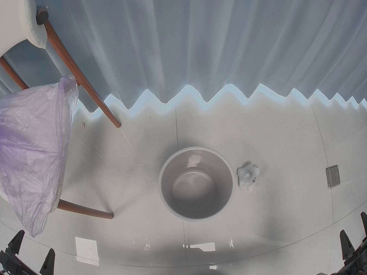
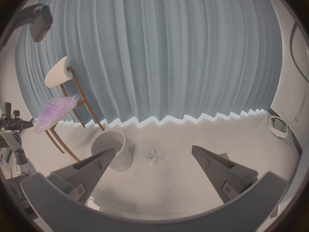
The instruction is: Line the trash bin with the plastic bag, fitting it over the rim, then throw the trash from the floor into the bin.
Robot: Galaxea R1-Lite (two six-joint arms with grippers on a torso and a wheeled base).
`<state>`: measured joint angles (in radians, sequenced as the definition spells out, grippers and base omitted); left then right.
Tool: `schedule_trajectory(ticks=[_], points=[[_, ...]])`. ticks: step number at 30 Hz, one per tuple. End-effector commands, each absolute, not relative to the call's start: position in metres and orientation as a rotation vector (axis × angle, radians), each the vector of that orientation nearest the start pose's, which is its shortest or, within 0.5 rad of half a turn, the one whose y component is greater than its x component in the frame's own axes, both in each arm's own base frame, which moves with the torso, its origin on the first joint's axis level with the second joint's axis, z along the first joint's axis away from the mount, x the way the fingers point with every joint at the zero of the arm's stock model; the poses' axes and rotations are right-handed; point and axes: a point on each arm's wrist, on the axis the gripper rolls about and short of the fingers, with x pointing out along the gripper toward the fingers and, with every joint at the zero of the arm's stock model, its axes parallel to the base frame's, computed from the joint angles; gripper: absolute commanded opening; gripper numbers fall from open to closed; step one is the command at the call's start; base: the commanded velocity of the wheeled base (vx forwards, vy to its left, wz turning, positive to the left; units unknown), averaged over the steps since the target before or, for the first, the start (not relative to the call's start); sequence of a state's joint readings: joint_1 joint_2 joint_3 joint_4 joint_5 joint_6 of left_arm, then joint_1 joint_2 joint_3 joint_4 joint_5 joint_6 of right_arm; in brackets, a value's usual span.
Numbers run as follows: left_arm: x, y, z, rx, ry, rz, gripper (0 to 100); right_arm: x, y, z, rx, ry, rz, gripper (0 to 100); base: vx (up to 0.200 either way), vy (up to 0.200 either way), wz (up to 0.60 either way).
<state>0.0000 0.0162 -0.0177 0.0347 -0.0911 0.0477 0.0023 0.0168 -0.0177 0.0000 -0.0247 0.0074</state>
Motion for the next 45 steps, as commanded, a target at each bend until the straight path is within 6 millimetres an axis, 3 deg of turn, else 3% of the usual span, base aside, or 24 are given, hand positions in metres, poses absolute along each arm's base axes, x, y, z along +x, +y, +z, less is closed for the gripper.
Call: schedule_trajectory(ticks=[1, 3, 11, 16, 20, 21, 22, 24, 26, 29, 32, 35, 41, 45], points=[[-0.023, -0.002, 0.078, 0.045, -0.022, -0.092, 100, -0.023, -0.001, 0.076, 0.008, -0.002, -0.023, 100, 0.0, 0.0, 0.0], [-0.024, -0.002, 0.093, 0.049, -0.172, -0.088, 100, -0.023, -0.001, 0.076, 0.008, -0.002, -0.021, 100, 0.0, 0.0, 0.0], [-0.026, -0.002, 0.103, 0.063, -0.272, -0.083, 100, -0.023, -0.001, 0.076, 0.008, -0.002, -0.021, 100, 0.0, 0.0, 0.0], [-0.026, -0.003, 0.112, 0.067, -0.241, -0.162, 100, -0.023, -0.001, 0.076, 0.008, -0.002, -0.023, 100, 0.0, 0.0, 0.0], [-0.025, -0.004, 0.132, 0.067, -0.188, -0.234, 100, -0.023, -0.001, 0.076, 0.008, -0.002, -0.021, 100, 0.0, 0.0, 0.0], [-0.022, -0.005, 0.151, 0.075, -0.132, -0.264, 100, -0.023, -0.001, 0.076, 0.008, -0.002, -0.023, 100, 0.0, 0.0, 0.0], [-0.022, -0.005, 0.151, 0.075, -0.132, -0.264, 100, -0.023, -0.001, 0.076, 0.008, -0.002, -0.023, 100, 0.0, 0.0, 0.0], [-0.014, -0.005, 0.164, 0.096, -0.063, -0.272, 100, -0.023, -0.001, 0.076, 0.008, -0.002, -0.021, 100, 0.0, 0.0, 0.0], [0.006, -0.006, 0.184, 0.146, 0.022, -0.279, 100, -0.023, -0.001, 0.075, 0.008, 0.0, -0.021, 100, 0.0, 0.0, 0.0], [0.022, -0.006, 0.195, 0.197, 0.066, -0.286, 100, -0.023, -0.001, 0.076, 0.008, -0.002, -0.023, 100, 0.0, 0.0, 0.0], [0.051, -0.007, 0.213, 0.292, 0.126, -0.295, 100, -0.023, -0.001, 0.075, 0.008, 0.0, -0.021, 100, 0.0, 0.0, 0.0], [0.071, -0.007, 0.216, 0.352, 0.182, -0.299, 100, -0.023, -0.001, 0.075, 0.008, 0.0, -0.021, 100, 0.0, 0.0, 0.0], [0.093, -0.005, 0.198, 0.538, 0.317, -0.254, 100, -0.023, -0.001, 0.076, 0.008, -0.002, -0.021, 100, 0.0, 0.0, 0.0], [0.108, -0.005, 0.199, 0.65, 0.356, -0.228, 100, -0.023, -0.001, 0.076, 0.008, -0.002, -0.023, 100, 0.0, 0.0, 0.0]])
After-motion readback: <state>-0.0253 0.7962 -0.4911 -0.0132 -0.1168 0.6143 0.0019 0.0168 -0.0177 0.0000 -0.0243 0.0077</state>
